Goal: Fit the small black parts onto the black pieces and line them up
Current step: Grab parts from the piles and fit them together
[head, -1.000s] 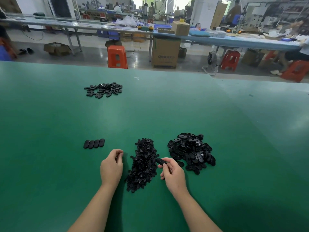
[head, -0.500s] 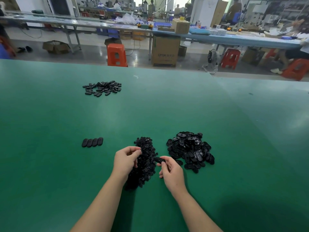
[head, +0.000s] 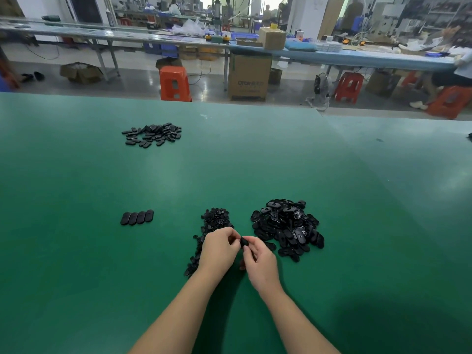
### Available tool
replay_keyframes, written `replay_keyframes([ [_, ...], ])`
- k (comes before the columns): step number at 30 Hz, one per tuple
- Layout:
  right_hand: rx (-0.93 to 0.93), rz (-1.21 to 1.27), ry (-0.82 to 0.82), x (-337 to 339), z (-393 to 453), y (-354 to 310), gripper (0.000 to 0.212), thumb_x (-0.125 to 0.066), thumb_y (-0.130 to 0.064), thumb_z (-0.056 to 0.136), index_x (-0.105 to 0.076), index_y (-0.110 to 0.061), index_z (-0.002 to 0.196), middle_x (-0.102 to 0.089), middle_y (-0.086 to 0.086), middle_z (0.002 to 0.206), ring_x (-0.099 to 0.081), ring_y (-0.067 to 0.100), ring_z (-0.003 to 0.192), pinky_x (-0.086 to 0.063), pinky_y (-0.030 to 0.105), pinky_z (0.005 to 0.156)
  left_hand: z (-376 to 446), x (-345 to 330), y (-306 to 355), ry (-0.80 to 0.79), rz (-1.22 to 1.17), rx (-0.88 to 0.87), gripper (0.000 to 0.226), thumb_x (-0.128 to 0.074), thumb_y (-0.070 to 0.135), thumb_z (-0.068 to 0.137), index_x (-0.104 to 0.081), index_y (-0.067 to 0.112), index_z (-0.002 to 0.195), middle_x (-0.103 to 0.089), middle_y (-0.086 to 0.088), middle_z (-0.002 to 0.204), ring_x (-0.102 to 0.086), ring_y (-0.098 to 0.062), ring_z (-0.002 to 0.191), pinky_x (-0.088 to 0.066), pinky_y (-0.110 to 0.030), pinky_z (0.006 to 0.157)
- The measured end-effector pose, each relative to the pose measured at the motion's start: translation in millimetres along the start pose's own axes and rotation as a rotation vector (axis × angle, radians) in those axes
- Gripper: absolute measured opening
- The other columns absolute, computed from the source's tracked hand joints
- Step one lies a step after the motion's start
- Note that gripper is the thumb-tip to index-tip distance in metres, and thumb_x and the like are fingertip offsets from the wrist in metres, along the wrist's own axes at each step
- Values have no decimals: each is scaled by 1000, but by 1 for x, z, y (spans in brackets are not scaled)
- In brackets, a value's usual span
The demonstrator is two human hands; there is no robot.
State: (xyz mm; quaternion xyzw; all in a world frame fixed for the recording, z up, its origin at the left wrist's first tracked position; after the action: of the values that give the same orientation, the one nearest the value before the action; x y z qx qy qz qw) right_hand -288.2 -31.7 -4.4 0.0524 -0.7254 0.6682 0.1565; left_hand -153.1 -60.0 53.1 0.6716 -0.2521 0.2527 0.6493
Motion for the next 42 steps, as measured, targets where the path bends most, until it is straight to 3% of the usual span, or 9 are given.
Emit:
replay_keyframes([
  [4,3,6,5,1,0,-2,24,-57,-12,100,-65,-28,115,-76,-10,104,-73,10,87,-61,36,78,-2,-1,2,4,25,-3,10,-65,17,86,-74,22,87,-69,11,76,-62,-3,69,-53,-25,71],
  [11,11,17,16,1,-2,-3,25,-57,-11,100,-65,-34,109,-76,-9,96,-71,7,75,-61,33,69,-2,1,1,16,23,22,6,-68,16,85,-71,21,84,-68,11,75,-60,-3,70,-45,-17,65],
  [15,6,27,12,1,-1,-2,27,-56,-11,100,-65,-36,106,-76,-9,94,-71,11,73,-62,37,67,1,-3,-1,3,47,30,5,-71,18,85,-71,22,83,-69,10,77,-62,-6,73,-49,-21,70],
  [20,24,61,25,2,-2,-5,30,-53,-5,101,-65,-32,101,-73,-5,82,-62,6,58,-56,27,57,5,-1,-4,-2,-12,41,17,-79,20,80,-71,19,95,-71,8,89,-66,-11,82,-54,-30,82],
  [24,35,55,25,2,-3,-8,26,-52,-6,101,-65,-28,103,-70,-3,79,-60,5,58,-55,25,56,5,-4,-8,-99,-123,84,10,-80,15,78,-70,17,81,-72,2,67,-65,-14,49,-57,-28,55],
  [26,43,49,25,3,-3,-8,24,-53,-7,101,-65,-27,104,-70,-1,77,-60,5,57,-55,25,56,5,-4,-10,-107,-182,99,11,-80,13,78,-70,16,77,-71,1,61,-62,-12,43,-54,-26,47],
  [32,41,83,42,3,-3,-7,21,-54,-8,102,-64,-27,100,-68,-1,74,-57,7,57,-53,26,53,3,-7,-10,-127,-283,120,8,-77,11,81,-71,16,78,-69,-2,59,-61,-16,45,-58,-36,51],
  [42,26,51,44,3,-3,-7,19,-53,-11,102,-64,-27,102,-68,-3,74,-59,5,57,-53,25,55,-1,-5,-8,-134,-235,113,6,-70,16,90,-71,19,85,-70,4,58,-68,-15,48,-52,-23,49],
])
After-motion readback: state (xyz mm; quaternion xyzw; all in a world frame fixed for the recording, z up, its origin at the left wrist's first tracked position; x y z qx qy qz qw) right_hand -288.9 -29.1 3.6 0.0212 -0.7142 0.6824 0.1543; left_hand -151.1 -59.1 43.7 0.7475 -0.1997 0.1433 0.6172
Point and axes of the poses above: each hand's wrist, its own z-axis towards the middle knuckle, its own x-axis out of the back of the hand, y = z × x, the point moved 6 cm from there along z, towards the middle knuckle
